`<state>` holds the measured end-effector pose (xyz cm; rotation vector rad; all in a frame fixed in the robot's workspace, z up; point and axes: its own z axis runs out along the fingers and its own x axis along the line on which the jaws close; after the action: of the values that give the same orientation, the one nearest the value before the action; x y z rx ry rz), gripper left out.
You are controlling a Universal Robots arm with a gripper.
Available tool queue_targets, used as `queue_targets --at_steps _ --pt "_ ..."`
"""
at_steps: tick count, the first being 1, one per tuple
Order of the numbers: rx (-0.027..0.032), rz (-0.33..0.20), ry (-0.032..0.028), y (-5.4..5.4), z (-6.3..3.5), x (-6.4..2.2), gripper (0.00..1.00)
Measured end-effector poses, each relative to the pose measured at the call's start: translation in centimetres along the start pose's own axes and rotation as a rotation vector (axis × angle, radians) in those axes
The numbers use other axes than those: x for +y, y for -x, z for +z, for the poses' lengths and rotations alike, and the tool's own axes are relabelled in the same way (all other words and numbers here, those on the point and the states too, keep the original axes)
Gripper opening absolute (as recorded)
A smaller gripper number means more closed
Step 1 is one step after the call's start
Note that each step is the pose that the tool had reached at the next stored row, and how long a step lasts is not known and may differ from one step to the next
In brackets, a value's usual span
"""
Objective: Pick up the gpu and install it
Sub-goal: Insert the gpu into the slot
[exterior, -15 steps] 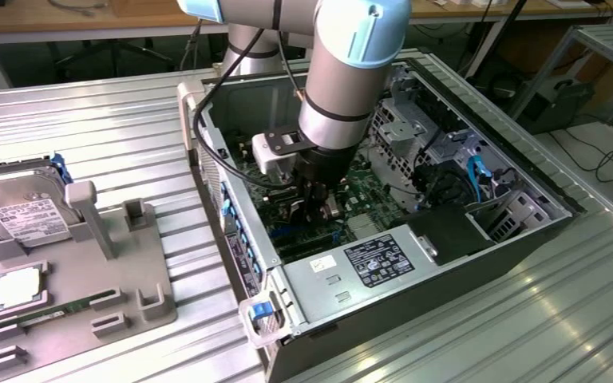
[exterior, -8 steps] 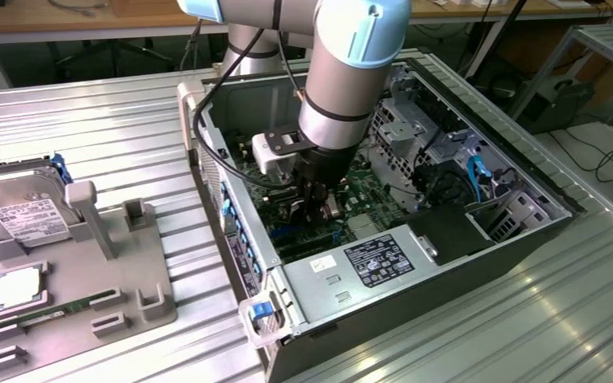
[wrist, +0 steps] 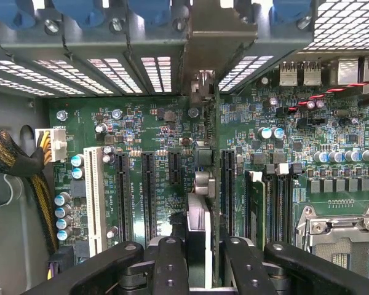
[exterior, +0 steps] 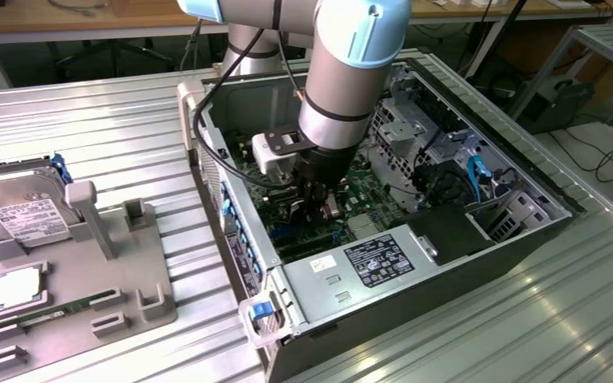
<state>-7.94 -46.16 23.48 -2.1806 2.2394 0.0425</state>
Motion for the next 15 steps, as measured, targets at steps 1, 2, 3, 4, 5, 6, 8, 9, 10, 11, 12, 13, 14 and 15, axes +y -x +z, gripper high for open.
queue_targets --at_steps 1,2,3,4,5,6,8,9,10,11,12,13,14,15 --pt "0.0000 0.000 -0.0008 0.00 0.00 0.00 0.28" --pt "-0.0001 0.000 -0.0049 0.02 0.00 0.03 0.28" --pt "0.0007 0.000 -0.0113 0.03 -0.01 0.04 0.28" --pt "0.0018 -0.001 -0.0172 0.04 0.00 0.05 0.28" --pt "0.0024 -0.001 -0.0232 0.04 -0.01 0.05 0.28" --pt "0.0024 -0.001 -0.0256 0.04 -0.01 0.05 0.28" --pt "0.0025 -0.001 -0.0262 0.04 -0.01 0.04 0.28" --pt "0.0025 -0.001 -0.0262 0.04 -0.01 0.05 0.28" --pt "0.0026 -0.001 -0.0263 0.05 -0.01 0.05 0.28" --pt "0.0026 -0.001 -0.0263 0.07 0.01 0.05 0.28" --pt "0.0027 -0.001 -0.0263 0.08 0.03 0.05 0.28" --pt "0.0027 -0.001 -0.0263 0.09 0.08 0.06 0.28" --pt "0.0025 -0.001 -0.0263 0.09 0.18 0.06 0.28" --pt "0.0026 -0.001 -0.0263 0.09 0.23 0.07 0.28"
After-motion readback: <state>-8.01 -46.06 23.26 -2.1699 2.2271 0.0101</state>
